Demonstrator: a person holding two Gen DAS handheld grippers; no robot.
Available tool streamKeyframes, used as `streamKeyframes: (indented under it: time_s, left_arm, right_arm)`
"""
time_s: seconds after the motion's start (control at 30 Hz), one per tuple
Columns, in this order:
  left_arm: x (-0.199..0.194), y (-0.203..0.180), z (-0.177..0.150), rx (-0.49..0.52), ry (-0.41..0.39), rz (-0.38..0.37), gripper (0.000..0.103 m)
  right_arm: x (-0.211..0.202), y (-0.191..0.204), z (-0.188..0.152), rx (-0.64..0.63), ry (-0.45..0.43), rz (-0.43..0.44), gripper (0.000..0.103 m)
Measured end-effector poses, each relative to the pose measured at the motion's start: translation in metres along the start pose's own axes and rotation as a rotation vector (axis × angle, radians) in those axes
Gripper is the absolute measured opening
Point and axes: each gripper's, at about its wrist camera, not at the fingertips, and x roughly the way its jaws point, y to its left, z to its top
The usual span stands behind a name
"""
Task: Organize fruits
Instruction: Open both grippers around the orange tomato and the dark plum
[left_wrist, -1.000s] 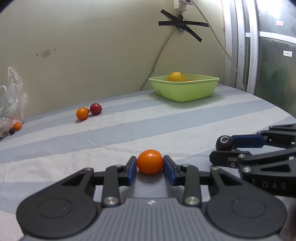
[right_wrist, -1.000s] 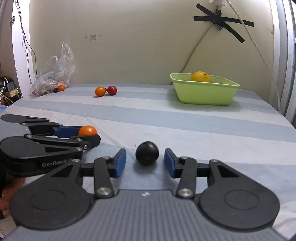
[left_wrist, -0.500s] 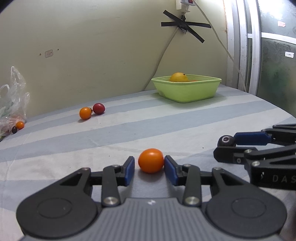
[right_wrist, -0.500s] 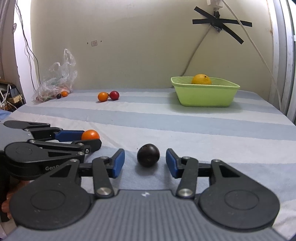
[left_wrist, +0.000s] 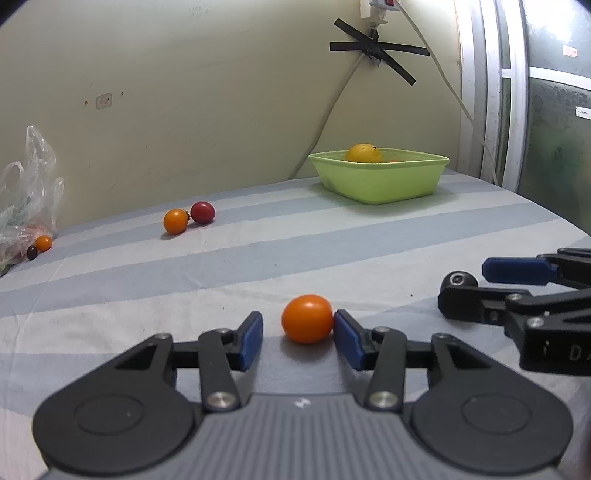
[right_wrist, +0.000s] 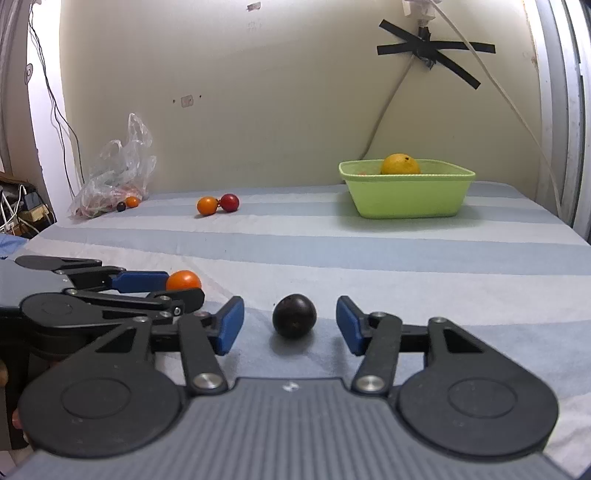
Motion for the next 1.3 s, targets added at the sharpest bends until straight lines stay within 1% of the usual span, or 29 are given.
streamKeyframes:
  time_s: [0.1,0.2,0.3,0.47,0.6,1.3]
  left_arm:
    - [-0.0005,0.0023,-0.0002,-0.007,0.0,-0.002,0.045]
    - [-0.0003,0.0049,-0.0002,-0.015,0.002,-0.003,0.049]
    - [0.0005,0.0063,0.0001,-0.022,0.006,-0.008,0.049]
    - [0.0004,0.0068,0.0004,-0.023,0.008,-0.012,0.05]
    - [0.0017,0.0076,0.0009,-0.027,0.012,-0.013,0.053]
    - [0.0029,0.0083,0.0012,-0.034,0.015,-0.014,0.057]
  right_arm:
    - [-0.0015,-0.0003,-0.0002,0.001,-0.01,0.0,0.062]
    - [-0.0016,-0.0002,-0.0003,0.0,-0.011,-0.004,0.063]
    - [-0.0006,0.0002,0.0,-0.004,-0.004,-0.003,0.065]
    - [0.0013,-0.0003,0.0006,-0.006,0.007,-0.002,0.065]
    - [0.0019,-0.0008,0.0011,-0.006,0.011,-0.001,0.065]
    - [0.0003,-0.0063,0.0006,0.005,0.001,0.027,0.068]
